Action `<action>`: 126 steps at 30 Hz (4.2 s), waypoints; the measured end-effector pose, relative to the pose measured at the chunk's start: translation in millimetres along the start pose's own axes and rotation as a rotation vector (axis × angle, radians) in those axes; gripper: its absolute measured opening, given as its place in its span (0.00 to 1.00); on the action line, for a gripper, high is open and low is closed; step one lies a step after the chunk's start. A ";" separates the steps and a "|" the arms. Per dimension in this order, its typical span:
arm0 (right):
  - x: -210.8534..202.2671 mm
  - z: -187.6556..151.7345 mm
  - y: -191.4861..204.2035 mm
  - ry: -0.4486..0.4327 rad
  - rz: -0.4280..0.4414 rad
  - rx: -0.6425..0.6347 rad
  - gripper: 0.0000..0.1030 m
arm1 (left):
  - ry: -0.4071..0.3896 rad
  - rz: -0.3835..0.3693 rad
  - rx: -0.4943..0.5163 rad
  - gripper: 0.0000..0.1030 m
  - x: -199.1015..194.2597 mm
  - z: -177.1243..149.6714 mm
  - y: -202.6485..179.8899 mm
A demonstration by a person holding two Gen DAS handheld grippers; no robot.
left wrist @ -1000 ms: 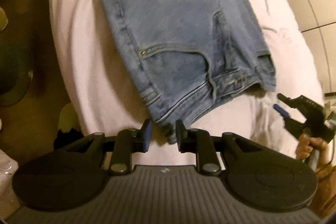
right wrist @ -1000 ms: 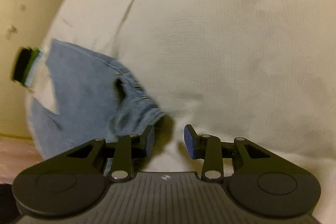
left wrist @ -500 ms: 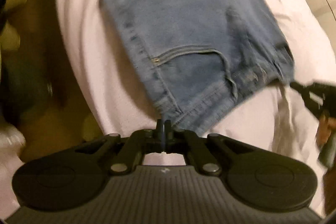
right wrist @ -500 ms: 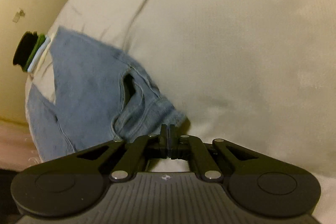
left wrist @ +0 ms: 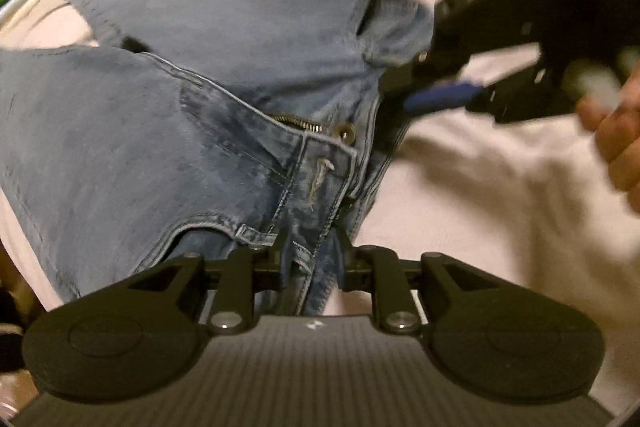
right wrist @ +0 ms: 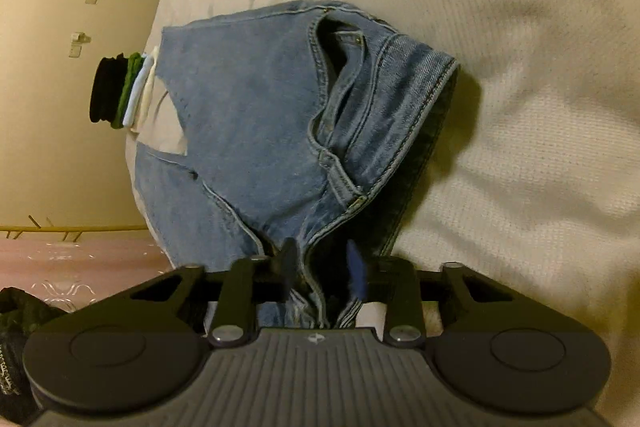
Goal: Fold clothes
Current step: 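Lower the jeans onto the bed with both tools, laying them flat, then open both tools and withdraw above the flat jeans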
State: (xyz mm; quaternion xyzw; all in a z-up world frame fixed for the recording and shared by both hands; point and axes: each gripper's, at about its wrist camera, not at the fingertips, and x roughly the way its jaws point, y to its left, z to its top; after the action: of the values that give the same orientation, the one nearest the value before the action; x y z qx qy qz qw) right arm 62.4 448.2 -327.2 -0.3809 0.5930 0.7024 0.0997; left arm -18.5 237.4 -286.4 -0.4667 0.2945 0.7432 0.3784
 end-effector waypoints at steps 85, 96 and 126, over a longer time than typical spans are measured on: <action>51.4 -234.8 258.7 -0.319 -0.588 0.130 0.87 | 0.080 -0.201 0.243 0.23 -126.8 32.8 323.4; 88.6 -234.7 290.8 -0.435 -0.589 0.250 0.87 | 0.049 -0.206 0.346 0.28 -104.3 79.1 399.4; 270.7 -310.6 512.9 -0.718 -0.697 0.468 0.87 | -0.072 -0.226 0.537 0.33 -104.0 138.7 706.5</action>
State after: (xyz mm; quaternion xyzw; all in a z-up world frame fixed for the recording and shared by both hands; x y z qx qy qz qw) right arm -298.5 -60.5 -117.8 -0.2591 0.5008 0.5631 0.6041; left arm -646.4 -64.4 -77.1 -0.3530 0.4129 0.6079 0.5791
